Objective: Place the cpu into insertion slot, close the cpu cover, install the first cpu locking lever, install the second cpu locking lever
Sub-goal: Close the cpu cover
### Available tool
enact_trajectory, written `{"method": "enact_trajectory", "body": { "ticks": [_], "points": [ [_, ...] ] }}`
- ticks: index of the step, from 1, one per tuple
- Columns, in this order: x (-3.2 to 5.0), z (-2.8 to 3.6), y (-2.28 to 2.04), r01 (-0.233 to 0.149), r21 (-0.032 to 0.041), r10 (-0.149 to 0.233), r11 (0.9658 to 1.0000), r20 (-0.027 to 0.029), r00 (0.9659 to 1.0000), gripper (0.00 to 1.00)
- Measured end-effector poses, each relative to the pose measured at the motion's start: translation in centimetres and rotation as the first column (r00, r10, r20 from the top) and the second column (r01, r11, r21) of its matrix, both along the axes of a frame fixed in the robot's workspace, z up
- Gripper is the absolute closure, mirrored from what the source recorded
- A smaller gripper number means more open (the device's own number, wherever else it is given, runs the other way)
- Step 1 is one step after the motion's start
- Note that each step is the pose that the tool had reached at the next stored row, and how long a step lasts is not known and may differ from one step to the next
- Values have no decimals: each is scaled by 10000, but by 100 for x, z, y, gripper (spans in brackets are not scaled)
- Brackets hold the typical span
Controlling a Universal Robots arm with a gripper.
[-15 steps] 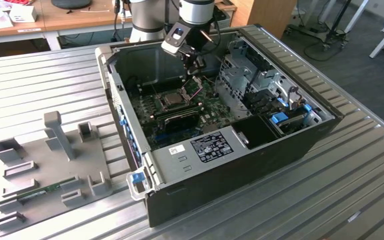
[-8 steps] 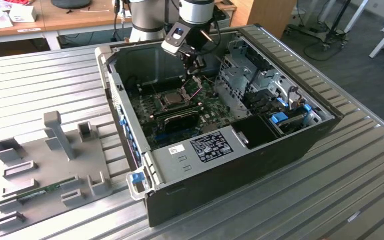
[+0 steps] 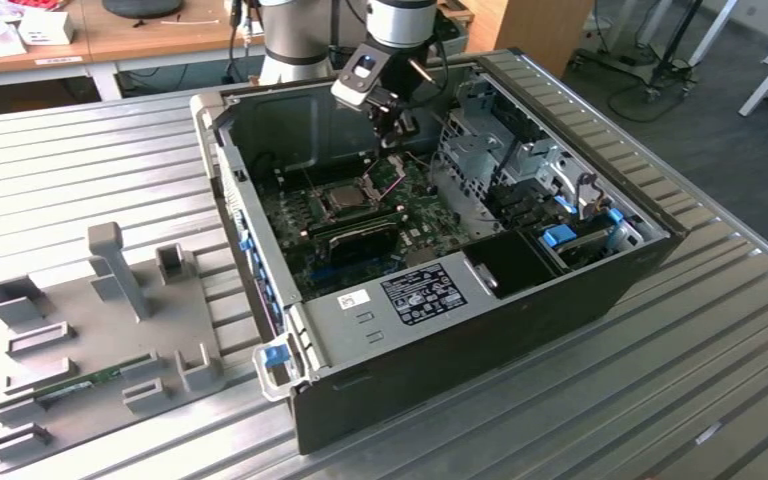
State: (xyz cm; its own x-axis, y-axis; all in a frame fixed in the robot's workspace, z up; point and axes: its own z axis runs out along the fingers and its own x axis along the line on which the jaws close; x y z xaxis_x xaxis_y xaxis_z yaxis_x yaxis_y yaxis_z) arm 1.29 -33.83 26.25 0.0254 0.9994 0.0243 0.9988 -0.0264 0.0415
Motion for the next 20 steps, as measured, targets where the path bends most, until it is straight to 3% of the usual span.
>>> {"method": "enact_trajectory", "body": {
  "ticks": [20],
  "points": [
    [343,-2,0,0,1,0,10000,1,10000,89]
  ]
}}
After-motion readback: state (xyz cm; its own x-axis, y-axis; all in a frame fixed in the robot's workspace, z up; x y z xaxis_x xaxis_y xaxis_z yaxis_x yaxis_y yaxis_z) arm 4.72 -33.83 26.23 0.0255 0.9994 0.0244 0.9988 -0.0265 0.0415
